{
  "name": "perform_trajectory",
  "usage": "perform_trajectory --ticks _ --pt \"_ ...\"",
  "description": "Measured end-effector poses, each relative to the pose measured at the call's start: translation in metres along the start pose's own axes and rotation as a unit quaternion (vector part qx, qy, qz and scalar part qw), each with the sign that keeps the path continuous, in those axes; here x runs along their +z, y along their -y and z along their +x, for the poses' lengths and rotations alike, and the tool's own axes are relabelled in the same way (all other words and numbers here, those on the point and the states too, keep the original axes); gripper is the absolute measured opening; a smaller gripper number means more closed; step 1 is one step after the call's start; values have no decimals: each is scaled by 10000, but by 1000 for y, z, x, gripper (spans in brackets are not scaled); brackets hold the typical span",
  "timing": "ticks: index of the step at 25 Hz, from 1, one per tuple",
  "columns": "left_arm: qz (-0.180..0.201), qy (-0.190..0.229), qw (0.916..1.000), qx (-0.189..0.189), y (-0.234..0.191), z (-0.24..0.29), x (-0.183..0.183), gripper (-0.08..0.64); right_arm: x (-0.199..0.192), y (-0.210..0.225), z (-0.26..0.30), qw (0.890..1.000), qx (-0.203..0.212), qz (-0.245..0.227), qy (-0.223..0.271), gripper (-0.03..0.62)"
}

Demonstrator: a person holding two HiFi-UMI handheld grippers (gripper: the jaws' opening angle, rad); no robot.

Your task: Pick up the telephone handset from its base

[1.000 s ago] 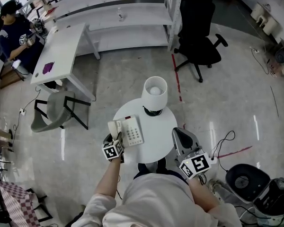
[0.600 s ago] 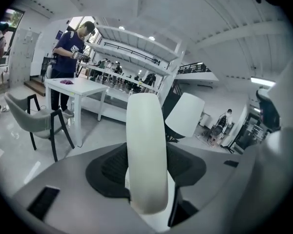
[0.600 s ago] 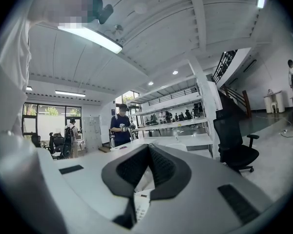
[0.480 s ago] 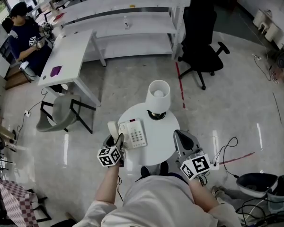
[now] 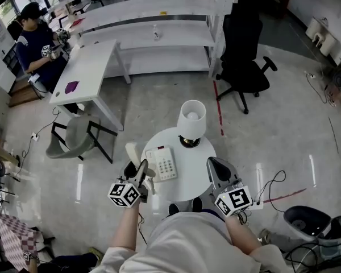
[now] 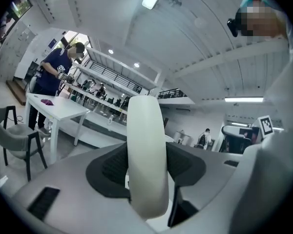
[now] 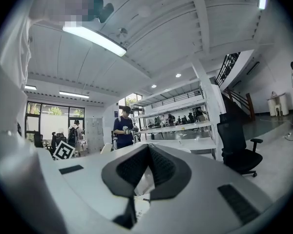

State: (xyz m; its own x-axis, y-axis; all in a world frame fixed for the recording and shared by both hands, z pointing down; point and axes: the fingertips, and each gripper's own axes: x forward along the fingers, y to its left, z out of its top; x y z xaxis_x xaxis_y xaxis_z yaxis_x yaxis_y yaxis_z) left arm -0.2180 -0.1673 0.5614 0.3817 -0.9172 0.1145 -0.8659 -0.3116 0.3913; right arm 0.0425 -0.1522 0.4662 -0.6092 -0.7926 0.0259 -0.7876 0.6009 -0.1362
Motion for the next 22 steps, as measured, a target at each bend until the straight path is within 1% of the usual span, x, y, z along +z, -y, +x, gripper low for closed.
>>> perform_trajectory --ticks 3,7,11,16,20,22 --pt "-10 185 9996 -200 12 -6 16 227 3 -3 2 10000 61 -41 27 8" --pt "-295 495 9968 -559 25 -12 33 225 5 -1 2 9999 95 -54 64 8" --pt "-523 713 9925 -842 36 -23 45 225 6 -1 -4 10000 57 -8 68 8" --pt "-732 954 9844 -1286 47 -35 50 225 3 0 -7 10000 27 59 61 8" --pt "-1036 1105 9790 -1367 47 -39 51 225 2 0 -7 9999 46 52 76 8" --pt "-1023 1101 9793 -1353 48 -41 50 225 1 1 -8 9999 49 62 77 8"
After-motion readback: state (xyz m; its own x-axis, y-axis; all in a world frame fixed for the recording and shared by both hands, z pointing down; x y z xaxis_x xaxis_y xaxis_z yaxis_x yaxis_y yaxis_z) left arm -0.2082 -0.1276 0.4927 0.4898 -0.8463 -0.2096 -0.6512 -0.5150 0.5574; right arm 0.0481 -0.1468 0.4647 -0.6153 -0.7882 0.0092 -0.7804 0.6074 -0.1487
